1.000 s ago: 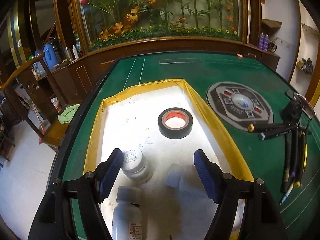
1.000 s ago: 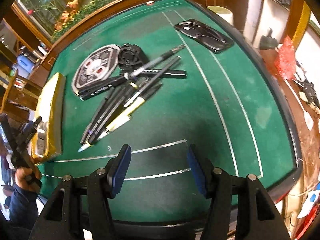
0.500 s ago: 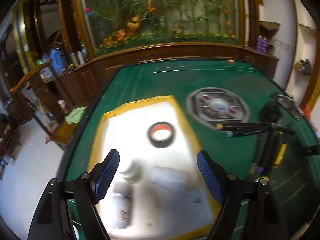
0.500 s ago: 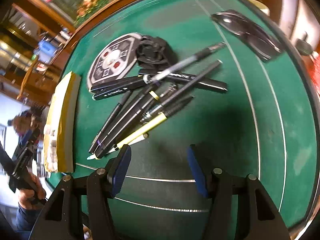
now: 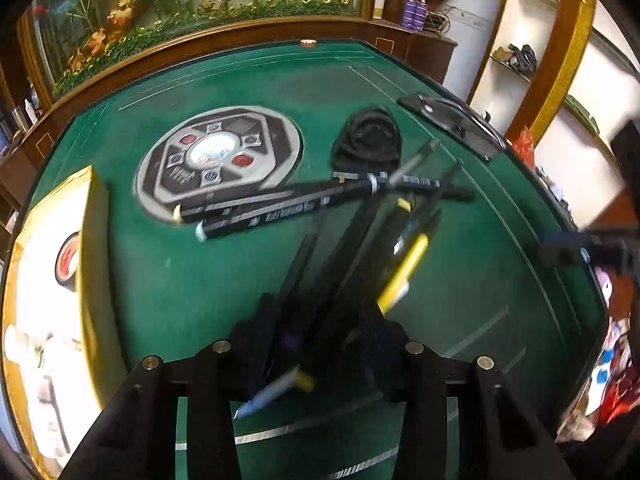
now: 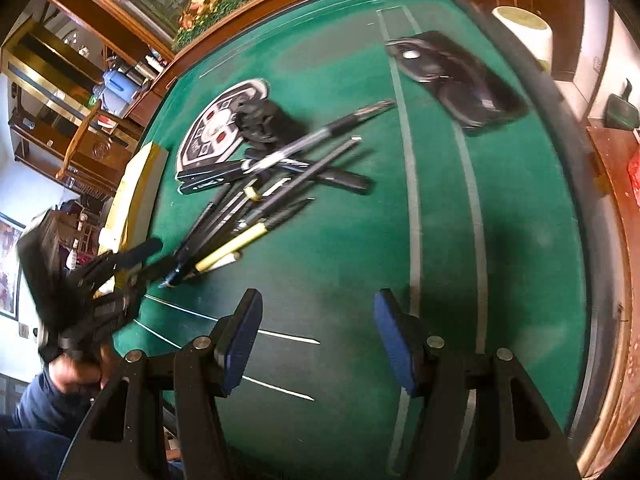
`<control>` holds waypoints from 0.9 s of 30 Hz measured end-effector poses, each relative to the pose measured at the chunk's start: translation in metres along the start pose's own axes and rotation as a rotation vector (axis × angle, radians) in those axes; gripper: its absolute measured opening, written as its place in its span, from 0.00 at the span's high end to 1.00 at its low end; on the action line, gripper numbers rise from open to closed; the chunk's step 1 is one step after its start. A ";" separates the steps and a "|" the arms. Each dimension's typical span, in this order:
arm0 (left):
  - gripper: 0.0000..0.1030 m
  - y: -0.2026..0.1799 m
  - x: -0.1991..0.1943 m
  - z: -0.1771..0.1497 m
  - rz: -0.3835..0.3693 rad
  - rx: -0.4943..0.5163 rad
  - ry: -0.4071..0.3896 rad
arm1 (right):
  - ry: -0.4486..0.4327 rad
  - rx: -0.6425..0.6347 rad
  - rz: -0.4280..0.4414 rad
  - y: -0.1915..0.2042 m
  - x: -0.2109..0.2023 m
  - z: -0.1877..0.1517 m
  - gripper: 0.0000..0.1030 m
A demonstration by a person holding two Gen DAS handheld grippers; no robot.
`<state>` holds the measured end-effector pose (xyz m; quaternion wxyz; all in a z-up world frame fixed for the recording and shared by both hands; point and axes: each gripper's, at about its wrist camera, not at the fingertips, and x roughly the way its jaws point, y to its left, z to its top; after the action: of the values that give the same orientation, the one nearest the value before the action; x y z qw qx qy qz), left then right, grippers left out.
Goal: Organize rigid objects
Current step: 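Grasp a black marker from the pile with the left gripper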
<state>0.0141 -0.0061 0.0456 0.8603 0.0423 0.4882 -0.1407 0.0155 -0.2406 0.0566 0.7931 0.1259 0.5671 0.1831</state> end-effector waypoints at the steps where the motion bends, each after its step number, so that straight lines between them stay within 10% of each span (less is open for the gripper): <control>1: 0.56 -0.003 0.003 0.003 0.003 0.013 0.007 | -0.005 0.007 0.001 -0.005 -0.003 -0.002 0.44; 17: 0.81 -0.047 0.037 0.026 0.041 0.270 0.081 | -0.093 0.140 -0.019 -0.046 -0.039 -0.030 0.44; 27: 0.86 -0.006 -0.001 -0.026 -0.111 0.128 0.104 | -0.085 0.106 -0.047 0.018 -0.028 -0.036 0.44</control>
<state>-0.0096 -0.0063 0.0334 0.8202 0.0776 0.5238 -0.2167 -0.0298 -0.2369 0.0763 0.8126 0.1622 0.5448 0.1288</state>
